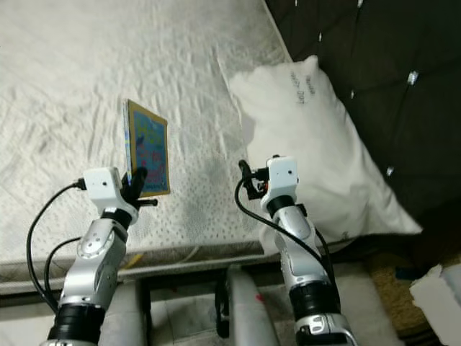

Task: Clean up the room

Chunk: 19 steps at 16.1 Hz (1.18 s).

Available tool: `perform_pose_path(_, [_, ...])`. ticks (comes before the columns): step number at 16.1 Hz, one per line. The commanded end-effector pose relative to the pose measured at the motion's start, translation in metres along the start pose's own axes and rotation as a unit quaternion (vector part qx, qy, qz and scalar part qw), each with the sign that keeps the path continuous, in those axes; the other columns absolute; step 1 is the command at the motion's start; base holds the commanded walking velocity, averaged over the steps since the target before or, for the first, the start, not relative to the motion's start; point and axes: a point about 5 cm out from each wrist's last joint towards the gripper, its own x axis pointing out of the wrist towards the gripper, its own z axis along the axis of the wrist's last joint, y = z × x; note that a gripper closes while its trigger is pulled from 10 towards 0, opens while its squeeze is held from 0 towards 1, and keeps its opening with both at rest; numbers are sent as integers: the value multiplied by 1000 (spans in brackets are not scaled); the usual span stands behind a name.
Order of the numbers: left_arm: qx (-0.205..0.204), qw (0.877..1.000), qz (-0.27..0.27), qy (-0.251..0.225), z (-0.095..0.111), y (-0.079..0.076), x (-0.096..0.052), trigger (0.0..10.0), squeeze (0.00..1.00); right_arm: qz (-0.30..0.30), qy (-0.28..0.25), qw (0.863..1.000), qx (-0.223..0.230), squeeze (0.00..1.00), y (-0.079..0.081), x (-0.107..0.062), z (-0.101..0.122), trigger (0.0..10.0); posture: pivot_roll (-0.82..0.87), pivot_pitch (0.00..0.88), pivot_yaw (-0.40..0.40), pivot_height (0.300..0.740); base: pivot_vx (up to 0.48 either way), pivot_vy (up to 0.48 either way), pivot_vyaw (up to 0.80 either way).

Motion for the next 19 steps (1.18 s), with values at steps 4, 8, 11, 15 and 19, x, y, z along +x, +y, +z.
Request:
perform_pose_path(4, [0,1000,2,-17,6,-2,2,10000,0,-4,10,1000,3,0,-3,-2,-3,10000,18,202,-72,596,0,0,0])
perform_pose_path(8, [-3,1000,6,-17,6,0,2,10000,0,-3,11,1000,4,0,-3,-1,-2,10000,17,207,-74,596,0,0,0])
perform_pose_path(11, [-7,1000,9,-20,7,1,3,10000,0,-2,12,1000,4,0,-3,0,-2,10000,16,208,-76,596,0,0,0])
perform_pose_path(15, [-12,1000,2,-25,8,0,4,10000,0,-2,12,1000,4,0,-3,0,-2,10000,15,208,-74,596,0,0,0])
perform_pose_path(19, [-13,999,-8,-29,9,-3,3,10000,0,-4,12,1000,2,0,-3,0,-2,10000,14,207,-74,596,364,0,0])
